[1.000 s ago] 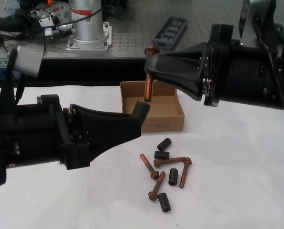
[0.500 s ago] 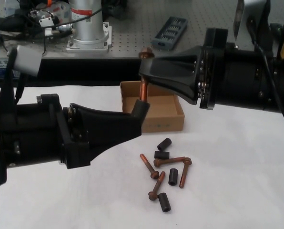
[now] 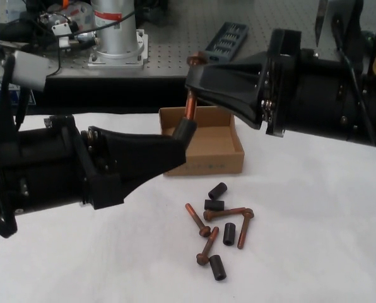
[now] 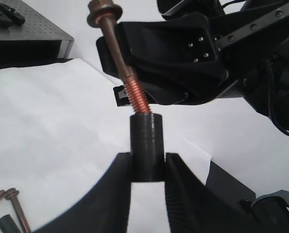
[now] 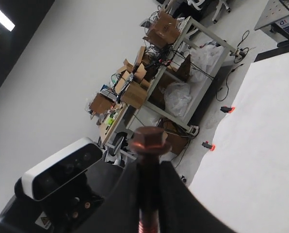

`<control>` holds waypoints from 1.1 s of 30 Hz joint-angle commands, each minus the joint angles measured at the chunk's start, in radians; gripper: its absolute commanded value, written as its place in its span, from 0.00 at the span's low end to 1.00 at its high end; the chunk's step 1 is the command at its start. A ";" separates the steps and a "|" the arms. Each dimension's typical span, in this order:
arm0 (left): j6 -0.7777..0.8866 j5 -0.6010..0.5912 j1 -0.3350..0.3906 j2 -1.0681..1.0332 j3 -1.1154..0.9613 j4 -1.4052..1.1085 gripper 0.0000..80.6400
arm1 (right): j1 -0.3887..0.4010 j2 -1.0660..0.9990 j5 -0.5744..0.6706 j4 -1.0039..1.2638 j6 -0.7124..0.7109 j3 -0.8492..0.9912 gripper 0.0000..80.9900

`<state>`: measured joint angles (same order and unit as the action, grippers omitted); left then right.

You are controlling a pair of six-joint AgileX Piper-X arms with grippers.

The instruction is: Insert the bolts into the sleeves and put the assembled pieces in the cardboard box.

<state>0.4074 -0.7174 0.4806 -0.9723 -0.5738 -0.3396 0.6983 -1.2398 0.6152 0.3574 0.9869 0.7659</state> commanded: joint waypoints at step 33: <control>0.057 0.136 -0.003 0.009 -0.011 -0.057 0.01 | 0.061 0.038 0.037 -0.150 -0.273 0.005 0.03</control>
<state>0.4519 -0.6293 0.4824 -0.9723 -0.5738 -0.3616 0.7567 -1.2175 0.5397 0.2584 0.7670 0.7678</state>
